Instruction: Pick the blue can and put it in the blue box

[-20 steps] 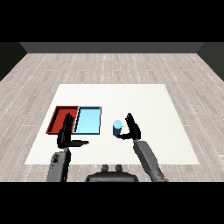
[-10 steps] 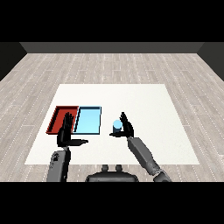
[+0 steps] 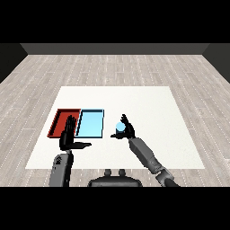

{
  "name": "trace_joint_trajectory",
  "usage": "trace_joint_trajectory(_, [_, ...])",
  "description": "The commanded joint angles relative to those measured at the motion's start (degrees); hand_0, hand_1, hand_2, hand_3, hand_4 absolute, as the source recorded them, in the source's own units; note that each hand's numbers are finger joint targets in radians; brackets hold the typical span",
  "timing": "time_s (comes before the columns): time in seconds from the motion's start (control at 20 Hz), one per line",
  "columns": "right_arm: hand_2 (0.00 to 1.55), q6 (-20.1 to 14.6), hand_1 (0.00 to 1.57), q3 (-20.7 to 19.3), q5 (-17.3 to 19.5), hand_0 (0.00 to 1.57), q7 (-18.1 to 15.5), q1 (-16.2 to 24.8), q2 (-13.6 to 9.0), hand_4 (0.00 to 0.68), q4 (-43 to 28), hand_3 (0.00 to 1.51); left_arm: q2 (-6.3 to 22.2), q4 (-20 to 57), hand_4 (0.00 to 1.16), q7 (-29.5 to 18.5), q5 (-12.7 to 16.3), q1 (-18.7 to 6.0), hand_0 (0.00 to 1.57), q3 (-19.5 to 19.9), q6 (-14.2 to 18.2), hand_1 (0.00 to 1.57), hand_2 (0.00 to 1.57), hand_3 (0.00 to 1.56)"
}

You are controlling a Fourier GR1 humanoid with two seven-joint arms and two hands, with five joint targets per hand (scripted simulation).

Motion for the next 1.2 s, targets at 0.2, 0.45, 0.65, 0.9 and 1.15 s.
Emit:
trace_joint_trajectory(0.2, [0.00, 0.83, 0.00, 4.71, -8.13, 0.00, -4.83, -7.45, 0.02, 0.000, 11.07, 0.00, 0.82, -3.80, 0.00, 1.01, 0.87, 3.03, 0.00, 0.59, -0.71, 0.00, 0.00, 0.00])
trace_joint_trajectory(0.45, [0.00, -3.65, 0.00, 9.98, -11.97, 0.00, -2.52, -8.73, 0.02, 0.000, 8.10, 0.00, -1.87, -5.09, 0.00, 0.79, -0.59, 3.07, 0.00, -1.91, 1.19, 0.00, 0.00, 0.00])
trace_joint_trajectory(0.65, [0.00, -3.03, 0.00, 12.82, -14.82, 0.00, -4.26, -9.66, 0.02, 0.000, 11.87, 0.00, 0.98, -1.53, 0.00, -1.10, 2.25, 3.05, 0.00, 1.78, -2.09, 0.00, 0.00, 0.00])
trace_joint_trajectory(0.9, [1.55, -17.15, 1.57, 15.03, -12.34, 1.57, 1.43, -11.95, 0.02, 0.538, 15.19, 1.51, 0.58, -6.12, 0.00, 3.06, 2.03, 2.10, 0.00, 1.49, 0.18, 0.00, 0.00, 0.00])
trace_joint_trajectory(1.15, [1.53, -20.75, 1.49, 21.95, -9.17, 1.49, 3.73, -12.72, 0.02, 0.535, 18.67, 1.49, 2.10, -0.84, 0.00, -0.29, 3.88, 0.93, 0.00, 4.42, -1.84, 0.00, 0.00, 0.00])
